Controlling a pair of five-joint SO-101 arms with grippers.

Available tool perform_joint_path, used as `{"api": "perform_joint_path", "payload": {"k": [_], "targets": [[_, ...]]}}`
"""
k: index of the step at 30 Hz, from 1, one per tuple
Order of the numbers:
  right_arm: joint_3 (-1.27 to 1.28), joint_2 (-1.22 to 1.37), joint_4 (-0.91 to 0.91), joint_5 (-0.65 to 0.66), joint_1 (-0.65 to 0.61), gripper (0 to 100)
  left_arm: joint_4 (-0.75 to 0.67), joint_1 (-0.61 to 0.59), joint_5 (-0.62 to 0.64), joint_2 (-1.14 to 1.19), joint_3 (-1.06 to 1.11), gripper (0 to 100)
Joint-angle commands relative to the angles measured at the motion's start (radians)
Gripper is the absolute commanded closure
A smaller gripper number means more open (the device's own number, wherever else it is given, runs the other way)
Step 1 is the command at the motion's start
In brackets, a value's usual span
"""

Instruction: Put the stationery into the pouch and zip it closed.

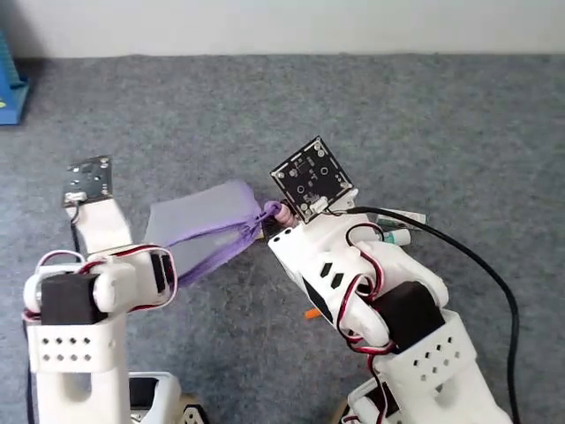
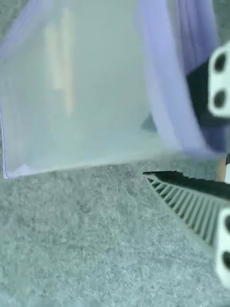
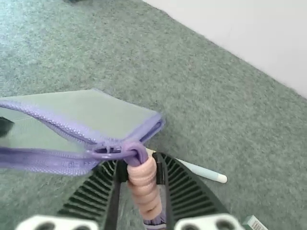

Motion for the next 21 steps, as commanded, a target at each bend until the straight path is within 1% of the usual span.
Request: {"api": "perform_joint_path", "payload": {"k": [1,6,9,13,16,18,21], "targets": [[-0.092,-0.021,0.012,-0.012,0.016,99.1,0.020,0.021,0.023,-0.023,-0.010,99],[-0.110,-0.021,0.012,-0.012,0.018,99.1,0.023,0.023,0.103,-0.023,-0.068,99],[-0.110,-0.021,0.013,-0.012,0.019,99.1,0.025,0.023,0.121,-0.023,-0.122,99],[-0.135,-0.021,0.085,-0.023,0.044,98.9,0.025,0.023,0.146,-0.023,-0.166,99],[-0.183,-0.021,0.159,-0.080,0.084,97.6,0.025,0.026,0.164,-0.023,-0.176,99],[-0.209,-0.021,0.206,-0.100,0.108,91.4,0.025,0.023,0.169,-0.023,-0.176,99],[-0.238,-0.028,0.280,-0.132,0.162,76.9,0.025,0.021,0.209,-0.023,-0.176,99]]}}
